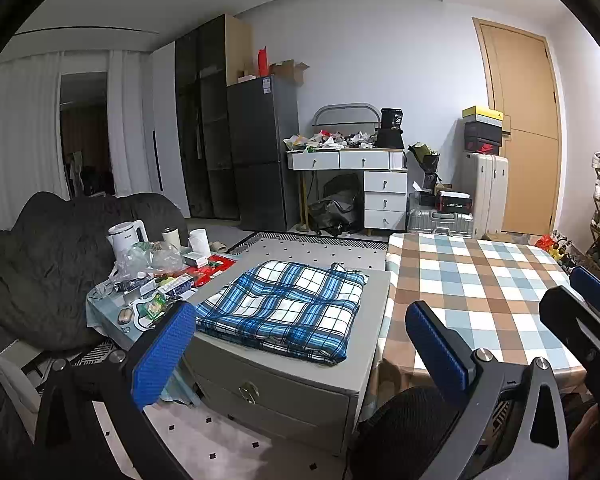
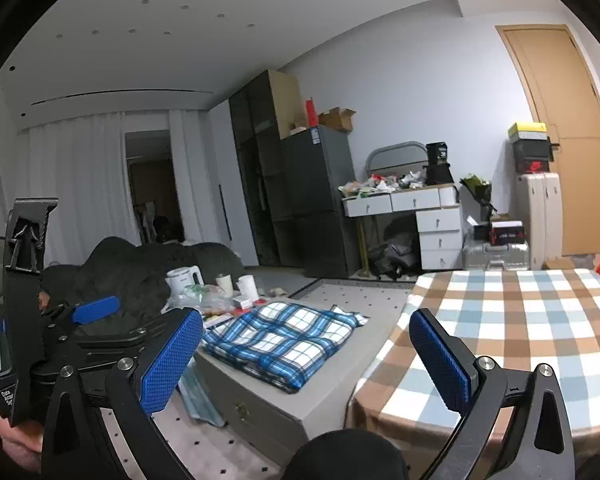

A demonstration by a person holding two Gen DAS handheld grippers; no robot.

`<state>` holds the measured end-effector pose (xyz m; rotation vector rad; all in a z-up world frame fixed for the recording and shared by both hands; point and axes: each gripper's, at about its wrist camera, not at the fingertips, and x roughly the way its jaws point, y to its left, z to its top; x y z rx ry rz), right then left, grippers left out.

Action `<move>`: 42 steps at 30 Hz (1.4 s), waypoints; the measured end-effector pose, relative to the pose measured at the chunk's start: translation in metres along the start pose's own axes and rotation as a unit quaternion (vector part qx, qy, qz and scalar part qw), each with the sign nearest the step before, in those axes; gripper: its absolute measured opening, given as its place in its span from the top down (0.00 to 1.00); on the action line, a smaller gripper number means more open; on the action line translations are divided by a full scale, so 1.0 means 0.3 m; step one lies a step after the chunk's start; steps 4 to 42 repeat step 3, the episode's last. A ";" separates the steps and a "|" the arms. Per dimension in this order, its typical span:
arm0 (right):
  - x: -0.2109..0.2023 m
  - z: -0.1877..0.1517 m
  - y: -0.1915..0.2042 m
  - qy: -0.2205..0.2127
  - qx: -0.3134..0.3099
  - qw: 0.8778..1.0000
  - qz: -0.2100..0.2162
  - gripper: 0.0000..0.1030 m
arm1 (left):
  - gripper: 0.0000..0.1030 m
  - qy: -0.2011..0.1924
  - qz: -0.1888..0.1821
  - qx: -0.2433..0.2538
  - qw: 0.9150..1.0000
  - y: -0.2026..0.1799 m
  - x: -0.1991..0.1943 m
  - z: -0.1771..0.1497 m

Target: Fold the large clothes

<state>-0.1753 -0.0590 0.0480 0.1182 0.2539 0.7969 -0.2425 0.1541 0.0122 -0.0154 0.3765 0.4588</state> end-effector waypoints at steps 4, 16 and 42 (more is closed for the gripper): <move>-0.004 -0.005 -0.007 -0.004 0.001 1.000 0.000 0.00 | 0.01 0.003 -0.007 0.008 1.000 -0.014 -0.002 -0.001; -0.004 -0.005 -0.007 -0.004 0.001 1.000 0.000 0.00 | 0.01 0.003 -0.007 0.008 1.000 -0.014 -0.002 -0.001; -0.004 -0.005 -0.007 -0.004 0.001 1.000 0.000 0.00 | 0.01 0.003 -0.007 0.008 1.000 -0.014 -0.002 -0.001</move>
